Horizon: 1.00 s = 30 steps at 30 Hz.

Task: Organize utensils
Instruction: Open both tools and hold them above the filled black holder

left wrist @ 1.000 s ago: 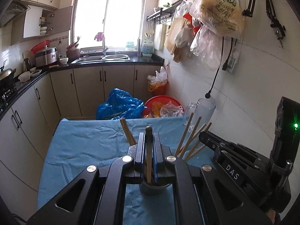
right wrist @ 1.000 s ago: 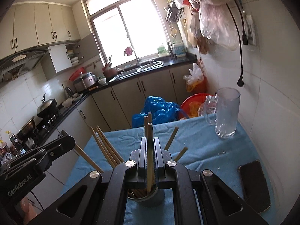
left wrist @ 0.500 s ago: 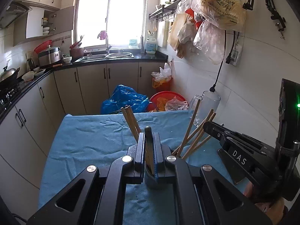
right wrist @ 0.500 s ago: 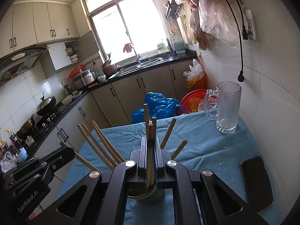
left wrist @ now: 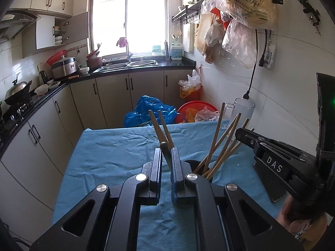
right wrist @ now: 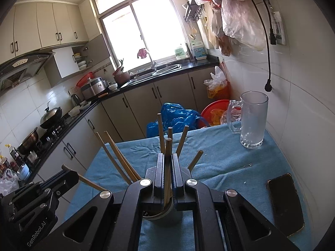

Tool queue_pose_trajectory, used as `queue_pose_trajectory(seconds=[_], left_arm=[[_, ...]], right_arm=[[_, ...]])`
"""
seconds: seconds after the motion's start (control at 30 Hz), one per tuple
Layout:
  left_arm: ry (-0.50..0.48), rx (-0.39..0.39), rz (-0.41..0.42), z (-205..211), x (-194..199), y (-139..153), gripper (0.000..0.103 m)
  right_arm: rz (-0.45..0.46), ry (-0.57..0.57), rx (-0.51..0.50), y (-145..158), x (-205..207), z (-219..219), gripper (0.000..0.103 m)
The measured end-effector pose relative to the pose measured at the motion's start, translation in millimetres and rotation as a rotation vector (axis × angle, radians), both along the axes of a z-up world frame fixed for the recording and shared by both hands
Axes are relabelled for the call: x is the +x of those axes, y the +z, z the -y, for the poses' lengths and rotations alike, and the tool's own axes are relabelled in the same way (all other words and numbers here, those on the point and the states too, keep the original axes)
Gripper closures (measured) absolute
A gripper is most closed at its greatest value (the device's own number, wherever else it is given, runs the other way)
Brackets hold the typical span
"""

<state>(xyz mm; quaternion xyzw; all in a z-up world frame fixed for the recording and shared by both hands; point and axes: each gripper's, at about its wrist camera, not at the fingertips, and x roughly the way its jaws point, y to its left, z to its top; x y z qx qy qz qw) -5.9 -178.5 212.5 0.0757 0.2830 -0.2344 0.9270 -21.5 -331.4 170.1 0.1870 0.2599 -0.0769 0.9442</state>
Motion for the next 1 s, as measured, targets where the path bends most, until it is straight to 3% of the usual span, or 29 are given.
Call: queue_pose_trajectory(seconds=[1.0], left_arm=[[-0.002, 0.030, 0.058, 4, -12, -3, 0.095]], right_arm=[[-0.013, 0.004, -0.009, 3, 6, 5, 0.097]])
